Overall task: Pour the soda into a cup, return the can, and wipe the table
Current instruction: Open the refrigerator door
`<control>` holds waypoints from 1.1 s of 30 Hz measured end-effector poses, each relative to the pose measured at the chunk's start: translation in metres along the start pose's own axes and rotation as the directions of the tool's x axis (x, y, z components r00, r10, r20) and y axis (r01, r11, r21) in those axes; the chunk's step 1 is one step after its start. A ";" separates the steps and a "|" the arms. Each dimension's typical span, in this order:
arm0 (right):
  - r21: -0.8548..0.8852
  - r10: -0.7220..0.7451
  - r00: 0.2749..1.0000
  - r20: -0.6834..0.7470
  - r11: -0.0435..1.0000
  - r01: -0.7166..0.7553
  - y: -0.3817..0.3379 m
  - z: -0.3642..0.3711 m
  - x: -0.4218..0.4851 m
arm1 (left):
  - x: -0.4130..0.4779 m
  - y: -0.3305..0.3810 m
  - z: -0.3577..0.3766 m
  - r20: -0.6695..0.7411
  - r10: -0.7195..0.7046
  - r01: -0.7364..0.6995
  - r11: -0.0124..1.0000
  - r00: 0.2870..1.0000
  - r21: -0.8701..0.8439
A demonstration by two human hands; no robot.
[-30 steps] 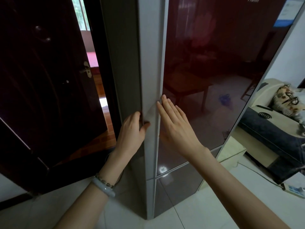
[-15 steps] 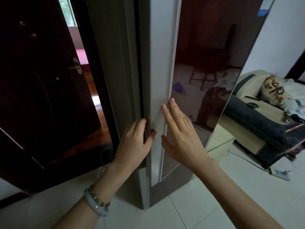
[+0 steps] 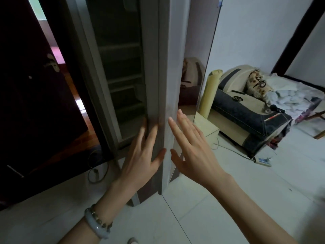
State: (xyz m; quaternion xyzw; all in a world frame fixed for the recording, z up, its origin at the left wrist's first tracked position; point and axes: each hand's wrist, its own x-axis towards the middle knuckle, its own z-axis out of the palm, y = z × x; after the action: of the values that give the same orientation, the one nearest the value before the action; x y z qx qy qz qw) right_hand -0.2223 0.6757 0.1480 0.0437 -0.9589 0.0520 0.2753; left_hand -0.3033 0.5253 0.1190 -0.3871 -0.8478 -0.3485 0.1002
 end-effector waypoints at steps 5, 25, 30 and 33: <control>-0.060 0.055 0.998 0.018 0.997 -0.054 0.012 -0.026 -0.042 | -0.011 0.039 0.024 0.112 0.042 -0.047 0.998 0.993 0.049; -0.170 0.502 0.865 -0.018 0.851 -0.497 0.101 -0.075 -0.144 | 0.021 0.111 0.113 0.354 0.406 -0.447 0.894 0.843 0.039; -0.239 0.619 0.785 -0.037 0.757 -0.608 0.131 -0.081 -0.149 | 0.052 0.115 0.150 0.351 0.510 -0.585 0.797 0.785 0.149; -0.252 0.674 0.736 -0.067 0.702 -0.666 0.150 -0.087 -0.148 | 0.076 0.125 0.171 0.356 0.575 -0.654 0.739 0.736 0.159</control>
State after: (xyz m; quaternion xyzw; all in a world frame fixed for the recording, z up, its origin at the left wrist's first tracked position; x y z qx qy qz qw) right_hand -0.0687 0.8434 0.1316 -0.3429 -0.9115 0.0220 0.2262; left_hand -0.2471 0.7418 0.0904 -0.6755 -0.7146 -0.1150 0.1408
